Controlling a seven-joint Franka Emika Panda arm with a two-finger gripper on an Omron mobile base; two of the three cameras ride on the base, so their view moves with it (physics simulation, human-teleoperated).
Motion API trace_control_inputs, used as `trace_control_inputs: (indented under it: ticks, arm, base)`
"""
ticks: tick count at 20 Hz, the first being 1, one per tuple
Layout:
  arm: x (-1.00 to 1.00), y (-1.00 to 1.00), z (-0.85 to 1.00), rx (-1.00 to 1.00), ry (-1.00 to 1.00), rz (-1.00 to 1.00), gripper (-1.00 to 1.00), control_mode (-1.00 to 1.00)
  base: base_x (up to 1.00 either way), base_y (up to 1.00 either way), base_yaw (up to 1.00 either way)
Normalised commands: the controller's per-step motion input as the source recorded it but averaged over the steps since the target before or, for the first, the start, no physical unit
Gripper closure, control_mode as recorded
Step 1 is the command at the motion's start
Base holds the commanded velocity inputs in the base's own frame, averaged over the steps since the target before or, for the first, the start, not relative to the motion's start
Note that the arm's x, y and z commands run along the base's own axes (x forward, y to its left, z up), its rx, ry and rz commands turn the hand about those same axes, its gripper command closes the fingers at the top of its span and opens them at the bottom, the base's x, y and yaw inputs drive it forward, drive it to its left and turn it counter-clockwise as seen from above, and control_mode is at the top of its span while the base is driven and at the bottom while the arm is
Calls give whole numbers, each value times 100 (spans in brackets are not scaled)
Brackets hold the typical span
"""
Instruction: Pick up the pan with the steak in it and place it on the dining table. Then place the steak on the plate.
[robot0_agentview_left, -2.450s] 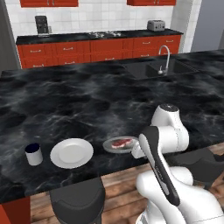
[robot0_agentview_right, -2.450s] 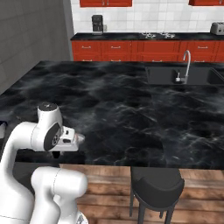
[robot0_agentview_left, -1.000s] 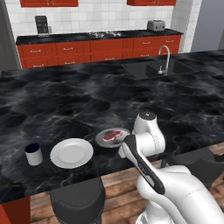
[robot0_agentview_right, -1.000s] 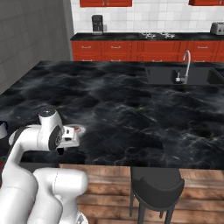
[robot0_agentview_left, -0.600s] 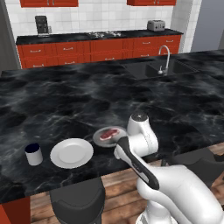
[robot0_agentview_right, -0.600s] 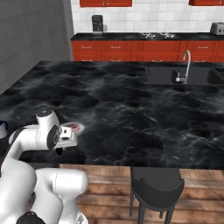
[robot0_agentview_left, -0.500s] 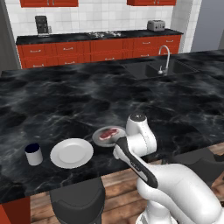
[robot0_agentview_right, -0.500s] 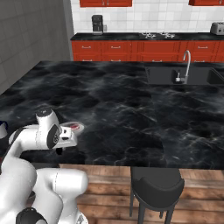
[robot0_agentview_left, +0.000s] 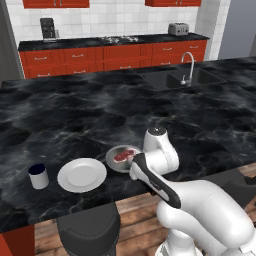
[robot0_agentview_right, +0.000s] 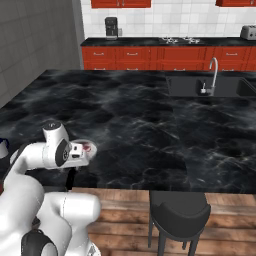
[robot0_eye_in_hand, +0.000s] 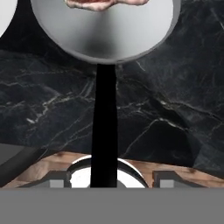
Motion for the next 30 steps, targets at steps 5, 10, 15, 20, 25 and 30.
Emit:
trace_control_inputs:
  ticks: [5, 10, 15, 20, 25, 30]
  arm:
    - [-2, -16, 9, 5, 0, -1, -100, -100]
    - [-40, -21, 37, 11, -6, -1, -100, -100]
    - [-19, -7, 48, 12, -11, -4, -100, -100]
    - [16, 16, 36, 2, -18, -9, -100, -100]
    - [64, 39, 13, 0, -10, -14, -100, -100]
    - [65, 36, 4, 0, -1, -14, -100, -100]
  base:
    - [0, 0, 0]
    - [0, 0, 0]
    - [0, 0, 0]
    - [0, 0, 0]
    - [0, 0, 0]
    - [0, 0, 0]
